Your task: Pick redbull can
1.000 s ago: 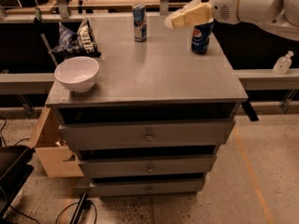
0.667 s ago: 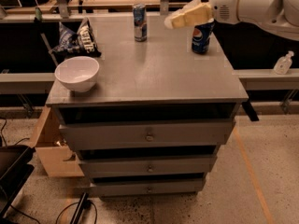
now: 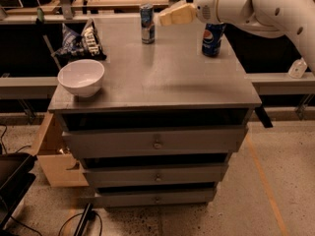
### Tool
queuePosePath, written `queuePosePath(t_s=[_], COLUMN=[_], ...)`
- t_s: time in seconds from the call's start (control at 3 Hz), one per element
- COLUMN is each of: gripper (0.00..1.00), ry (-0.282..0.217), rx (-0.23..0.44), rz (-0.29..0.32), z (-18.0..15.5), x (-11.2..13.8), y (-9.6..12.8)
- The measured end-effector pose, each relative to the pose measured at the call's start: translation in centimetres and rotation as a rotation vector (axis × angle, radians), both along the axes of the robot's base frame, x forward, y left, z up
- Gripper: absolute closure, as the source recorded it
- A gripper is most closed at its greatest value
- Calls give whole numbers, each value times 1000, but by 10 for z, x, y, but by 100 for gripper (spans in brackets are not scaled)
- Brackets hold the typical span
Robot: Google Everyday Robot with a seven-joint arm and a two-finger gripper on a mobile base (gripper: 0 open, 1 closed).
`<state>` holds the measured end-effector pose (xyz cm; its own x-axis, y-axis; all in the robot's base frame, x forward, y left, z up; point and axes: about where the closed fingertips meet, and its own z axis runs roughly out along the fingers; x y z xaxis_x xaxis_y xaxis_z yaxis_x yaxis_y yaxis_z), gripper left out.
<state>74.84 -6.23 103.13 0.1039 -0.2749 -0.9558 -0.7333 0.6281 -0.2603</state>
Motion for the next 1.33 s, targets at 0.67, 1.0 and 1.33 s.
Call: queuePosePath(t_s=[0.67, 1.0, 1.33], gripper=[0, 0, 0], ry=[112, 138, 162], rx=[103, 135, 200], rz=[-28, -55, -78], z=[-47, -74, -98], x=[93, 127, 159], y=[39, 53, 65])
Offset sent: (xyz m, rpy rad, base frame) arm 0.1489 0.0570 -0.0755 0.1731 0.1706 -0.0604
